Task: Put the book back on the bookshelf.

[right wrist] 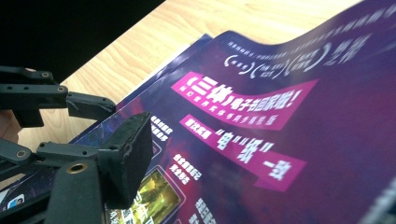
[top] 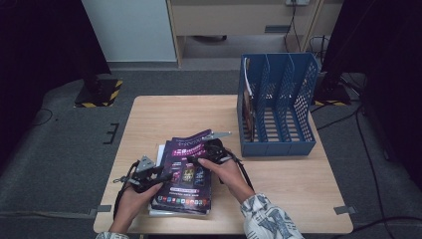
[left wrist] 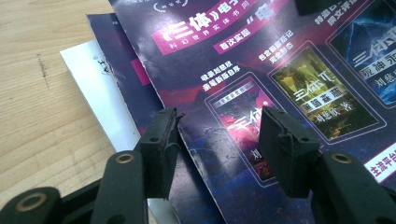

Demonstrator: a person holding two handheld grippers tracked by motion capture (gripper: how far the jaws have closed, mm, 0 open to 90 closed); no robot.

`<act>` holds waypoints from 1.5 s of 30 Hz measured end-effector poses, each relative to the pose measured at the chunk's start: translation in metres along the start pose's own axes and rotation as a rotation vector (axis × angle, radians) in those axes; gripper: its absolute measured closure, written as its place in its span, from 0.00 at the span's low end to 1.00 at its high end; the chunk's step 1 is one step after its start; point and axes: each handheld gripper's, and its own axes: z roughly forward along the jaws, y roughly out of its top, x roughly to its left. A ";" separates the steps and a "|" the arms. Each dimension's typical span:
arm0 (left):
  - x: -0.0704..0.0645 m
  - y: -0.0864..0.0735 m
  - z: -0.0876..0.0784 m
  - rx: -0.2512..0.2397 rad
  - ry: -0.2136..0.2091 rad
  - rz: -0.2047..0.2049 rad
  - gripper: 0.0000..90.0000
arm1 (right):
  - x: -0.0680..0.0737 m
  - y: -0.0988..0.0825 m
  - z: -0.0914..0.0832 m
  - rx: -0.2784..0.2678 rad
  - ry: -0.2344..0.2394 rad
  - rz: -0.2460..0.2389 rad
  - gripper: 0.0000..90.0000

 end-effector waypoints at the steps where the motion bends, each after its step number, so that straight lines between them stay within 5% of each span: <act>1: 0.000 0.000 0.000 0.001 0.001 0.002 0.52 | 0.001 0.000 0.002 0.007 0.001 -0.002 0.32; 5: 0.000 0.000 0.000 -0.001 0.000 0.000 0.52 | 0.003 0.002 0.004 0.035 -0.024 0.011 0.39; 9: 0.000 0.000 0.000 -0.007 -0.002 -0.001 0.51 | 0.001 0.000 0.005 0.061 -0.067 0.033 0.56; 13: -0.001 0.000 0.001 0.003 -0.027 0.015 0.41 | -0.002 -0.001 0.004 0.029 -0.080 0.059 0.73; 17: 0.001 0.001 0.002 -0.003 -0.054 -0.011 0.35 | -0.002 0.003 -0.001 -0.008 -0.070 0.069 0.83; 24: 0.001 0.002 0.003 -0.004 -0.052 -0.019 0.29 | 0.008 0.014 -0.010 -0.065 -0.048 -0.015 0.87; 35: 0.007 0.000 0.003 -0.022 -0.104 -0.056 0.26 | 0.027 0.032 -0.026 -0.167 -0.052 -0.126 0.91; 45: 0.008 0.001 0.005 -0.021 -0.118 -0.043 0.26 | 0.035 0.045 -0.047 -0.277 -0.023 -0.184 0.92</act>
